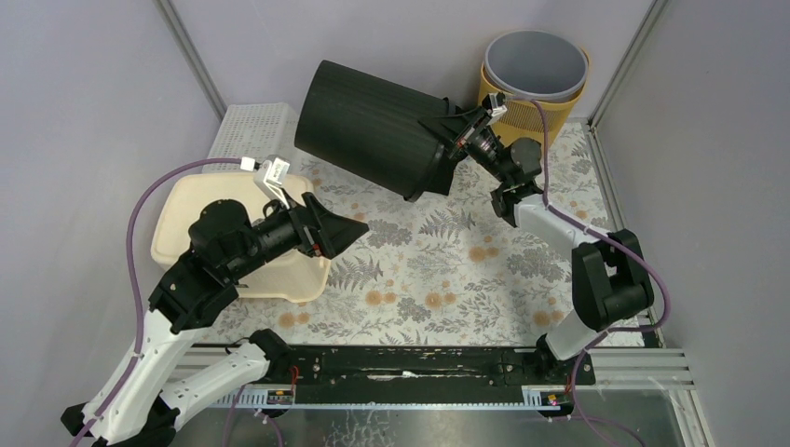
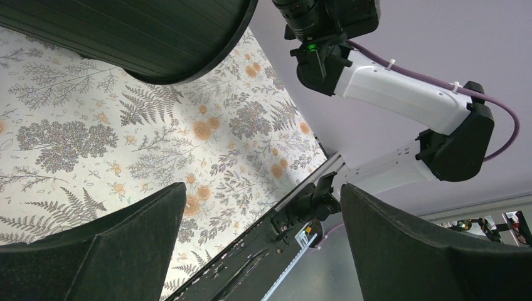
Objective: Turn the large container upside down
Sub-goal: Turn the container upside down at the center of the board.
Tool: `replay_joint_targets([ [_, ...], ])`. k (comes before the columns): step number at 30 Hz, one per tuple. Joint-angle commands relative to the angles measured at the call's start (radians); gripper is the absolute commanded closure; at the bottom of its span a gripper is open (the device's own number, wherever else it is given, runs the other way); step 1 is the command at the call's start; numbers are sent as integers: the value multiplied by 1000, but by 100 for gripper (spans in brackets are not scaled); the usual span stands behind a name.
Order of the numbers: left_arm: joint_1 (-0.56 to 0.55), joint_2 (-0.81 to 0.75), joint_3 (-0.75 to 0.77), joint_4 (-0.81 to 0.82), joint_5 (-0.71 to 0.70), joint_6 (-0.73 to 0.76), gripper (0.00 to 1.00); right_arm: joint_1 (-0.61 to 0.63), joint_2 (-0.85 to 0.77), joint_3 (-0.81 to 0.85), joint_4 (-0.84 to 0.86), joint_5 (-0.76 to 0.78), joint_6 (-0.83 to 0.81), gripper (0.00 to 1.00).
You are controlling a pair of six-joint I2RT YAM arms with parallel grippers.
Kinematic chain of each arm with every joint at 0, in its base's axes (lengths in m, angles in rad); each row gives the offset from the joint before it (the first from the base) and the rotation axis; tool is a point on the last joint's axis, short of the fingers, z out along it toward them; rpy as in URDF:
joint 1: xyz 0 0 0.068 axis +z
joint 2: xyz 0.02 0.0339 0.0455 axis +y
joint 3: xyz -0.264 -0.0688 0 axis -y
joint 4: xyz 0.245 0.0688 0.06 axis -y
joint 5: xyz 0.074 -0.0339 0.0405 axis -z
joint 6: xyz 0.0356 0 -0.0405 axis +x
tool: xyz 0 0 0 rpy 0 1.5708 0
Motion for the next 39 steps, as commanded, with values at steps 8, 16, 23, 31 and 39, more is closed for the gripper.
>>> replay_joint_targets([
  [8,-6,30,36,11,-2,18,0,-4,161,69,438,4,184,100],
  [16,-6,38,32,40,13,6,0,-4,263,97,553,20,255,100],
  [23,-5,35,43,46,-4,8,0,-2,298,95,568,28,236,100],
  [31,-6,15,92,28,-63,26,0,1,358,93,625,63,254,100],
  [39,-7,10,138,-29,-139,53,0,18,404,127,629,83,242,100],
])
